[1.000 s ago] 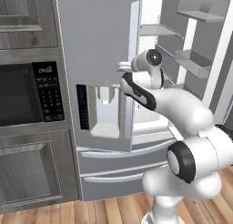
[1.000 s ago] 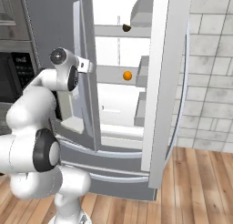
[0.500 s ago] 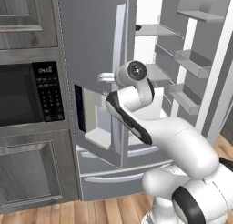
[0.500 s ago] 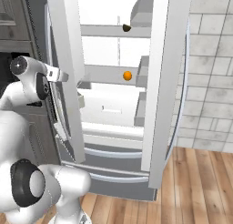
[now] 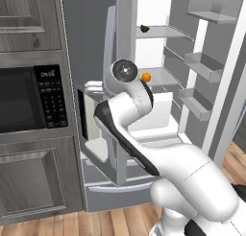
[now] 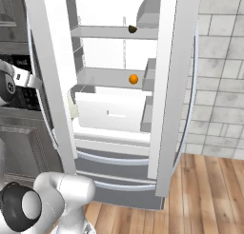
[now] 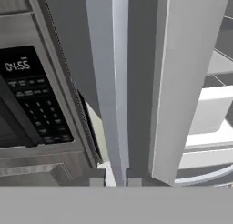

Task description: Retrieve the kiwi and orange from the fridge and place them into the bowl on the dining table.

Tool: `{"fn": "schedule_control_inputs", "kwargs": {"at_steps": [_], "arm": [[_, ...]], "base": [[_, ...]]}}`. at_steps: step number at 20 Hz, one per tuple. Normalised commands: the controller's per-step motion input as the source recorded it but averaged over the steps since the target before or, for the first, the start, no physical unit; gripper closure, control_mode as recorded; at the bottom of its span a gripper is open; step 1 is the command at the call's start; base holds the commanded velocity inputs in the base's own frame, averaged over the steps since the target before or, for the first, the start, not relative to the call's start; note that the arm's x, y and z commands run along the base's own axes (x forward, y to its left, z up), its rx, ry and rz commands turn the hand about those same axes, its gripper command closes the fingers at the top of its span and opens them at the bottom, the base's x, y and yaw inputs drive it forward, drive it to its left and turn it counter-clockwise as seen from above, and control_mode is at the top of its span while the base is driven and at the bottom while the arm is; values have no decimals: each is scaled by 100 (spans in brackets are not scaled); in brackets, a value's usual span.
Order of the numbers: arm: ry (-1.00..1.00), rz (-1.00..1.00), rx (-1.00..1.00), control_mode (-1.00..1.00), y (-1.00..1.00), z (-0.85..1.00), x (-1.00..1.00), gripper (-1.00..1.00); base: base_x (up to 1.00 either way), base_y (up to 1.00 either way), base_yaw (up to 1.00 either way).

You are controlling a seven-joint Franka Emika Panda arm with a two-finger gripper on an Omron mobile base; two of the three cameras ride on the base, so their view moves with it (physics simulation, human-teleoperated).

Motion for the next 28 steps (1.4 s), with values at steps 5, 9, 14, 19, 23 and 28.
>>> {"fn": "schedule_control_inputs", "kwargs": {"at_steps": [5, 9, 14, 19, 23, 28], "arm": [[1, 0, 0, -100, -3, 47, -92, -100], [-1, 1, 5, -100, -28, 34, -94, -100], [-10, -9, 35, -100, -92, 3, -50, -100], [-3, -31, 56, -100, -74, 0, -1, -100], [0, -37, 53, -100, -32, 3, 0, -100], [9, -20, 54, -100, -48, 23, 0, -100]], "base": [[0, 0, 0], [0, 0, 0], [0, 0, 0], [0, 0, 0], [0, 0, 0], [0, 0, 0]]}}
